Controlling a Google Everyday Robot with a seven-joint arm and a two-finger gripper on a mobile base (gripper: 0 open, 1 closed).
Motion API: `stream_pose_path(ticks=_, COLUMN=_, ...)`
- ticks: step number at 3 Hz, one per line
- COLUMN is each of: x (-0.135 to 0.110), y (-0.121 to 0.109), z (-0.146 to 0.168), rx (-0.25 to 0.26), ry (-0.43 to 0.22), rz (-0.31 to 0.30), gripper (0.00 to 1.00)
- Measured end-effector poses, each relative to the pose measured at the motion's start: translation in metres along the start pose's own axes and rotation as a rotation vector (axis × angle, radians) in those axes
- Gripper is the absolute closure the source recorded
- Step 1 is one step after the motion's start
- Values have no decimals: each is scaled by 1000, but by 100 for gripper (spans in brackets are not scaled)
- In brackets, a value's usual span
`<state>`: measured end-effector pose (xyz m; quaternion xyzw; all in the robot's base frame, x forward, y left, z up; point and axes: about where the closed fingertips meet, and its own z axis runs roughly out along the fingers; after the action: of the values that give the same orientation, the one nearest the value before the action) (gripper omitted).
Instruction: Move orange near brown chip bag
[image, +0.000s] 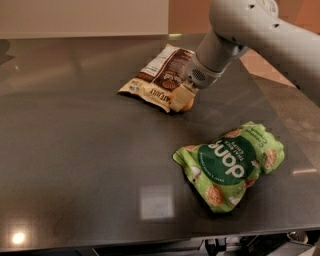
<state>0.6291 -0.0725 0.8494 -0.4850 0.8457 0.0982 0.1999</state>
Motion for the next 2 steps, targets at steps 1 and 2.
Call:
stream_pose_path(ticks=1, x=2, y=0, z=4, rx=-5, ry=9, rz=-3, gripper=35)
stream_pose_path(ticks=2, x=6, y=0, z=8, rx=-6, ry=17, rz=-6, gripper=12)
